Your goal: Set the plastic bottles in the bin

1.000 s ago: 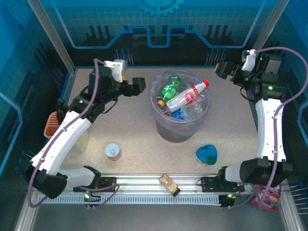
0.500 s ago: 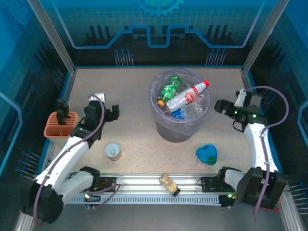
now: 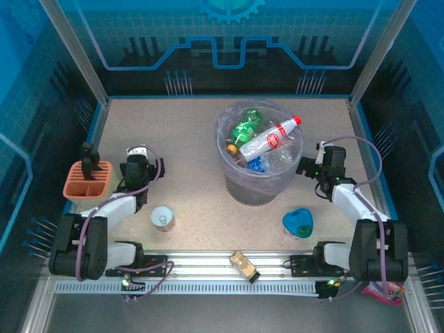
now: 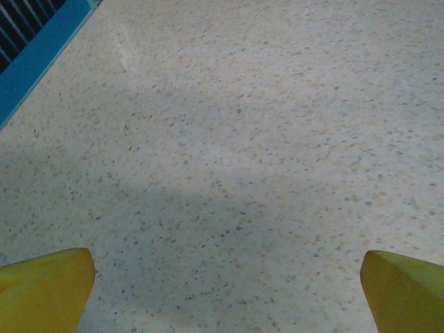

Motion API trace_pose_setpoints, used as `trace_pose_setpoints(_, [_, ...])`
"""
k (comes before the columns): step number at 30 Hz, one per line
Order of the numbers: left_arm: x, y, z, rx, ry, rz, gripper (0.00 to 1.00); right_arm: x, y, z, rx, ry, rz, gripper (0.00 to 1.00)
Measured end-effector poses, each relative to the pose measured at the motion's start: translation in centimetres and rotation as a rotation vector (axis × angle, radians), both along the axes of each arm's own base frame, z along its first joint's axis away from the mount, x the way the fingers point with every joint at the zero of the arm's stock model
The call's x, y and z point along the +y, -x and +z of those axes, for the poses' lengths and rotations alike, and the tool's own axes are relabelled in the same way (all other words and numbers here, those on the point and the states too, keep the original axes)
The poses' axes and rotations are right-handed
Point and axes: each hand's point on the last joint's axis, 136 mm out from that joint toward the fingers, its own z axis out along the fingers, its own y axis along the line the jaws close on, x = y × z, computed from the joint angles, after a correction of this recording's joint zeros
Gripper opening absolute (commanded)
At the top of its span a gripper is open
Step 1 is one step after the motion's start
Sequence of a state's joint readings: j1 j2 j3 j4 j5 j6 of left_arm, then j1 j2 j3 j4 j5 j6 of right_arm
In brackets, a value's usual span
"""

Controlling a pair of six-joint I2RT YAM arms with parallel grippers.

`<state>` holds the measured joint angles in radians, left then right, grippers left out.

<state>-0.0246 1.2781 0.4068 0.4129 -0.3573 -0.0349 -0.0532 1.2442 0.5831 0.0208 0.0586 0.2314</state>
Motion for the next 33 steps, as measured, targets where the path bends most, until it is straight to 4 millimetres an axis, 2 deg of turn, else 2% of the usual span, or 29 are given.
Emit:
trace_pose_setpoints(4, [1.2, -0.6, -0.3, -0.042, 0.048, 0.017, 0.99, 0.2, -1.4, -0.8, -0.041, 0.038, 0.006, 1.0])
trace_pose_setpoints(9, [0.7, -1.7, 0.1, -0.075, 0.089, -0.034, 0.99, -0.3, -2.3, -2.1, -0.06, 0.082, -0.008, 1.0])
trace_pose_setpoints(18, [-0.4, -3.2, 1.1, -0.164, 0.148, -0.087, 0.99, -0.4, -4.8, 0.4, -0.232, 0.139, -0.001, 1.0])
trace_pose_setpoints(23, [-0.6, -3.5, 1.5, -0.19, 0.155, -0.093, 0.99, 1.0, -4.6, -0.2, -0.286, 0.186, 0.049, 1.0])
trace_pose_setpoints(25, [-1.1, -3.7, 1.6, -0.212, 0.149, -0.112, 0.99, 2.0, -4.2, -1.4, -0.301, 0.209, 0.079, 1.0])
trace_pose_setpoints(26, [-1.7, -4.0, 1.2, -0.225, 0.134, -0.132, 0.99, 2.2, -3.6, -2.3, -0.282, 0.213, 0.085, 1.0])
trace_pose_setpoints(28, [-2.7, -3.9, -0.5, -0.172, 0.129, -0.157, 0.99, 1.9, -3.1, -3.0, -0.269, 0.225, 0.079, 1.0])
trace_pose_setpoints(30, [-3.4, -3.7, -1.4, -0.149, 0.116, -0.181, 0.99, 1.8, -3.4, -2.5, -0.291, 0.233, 0.075, 1.0])
trace_pose_setpoints(33, [-3.4, -3.8, -1.1, -0.158, 0.106, -0.18, 0.99, 1.8, -3.7, -1.7, -0.324, 0.238, 0.07, 1.0])
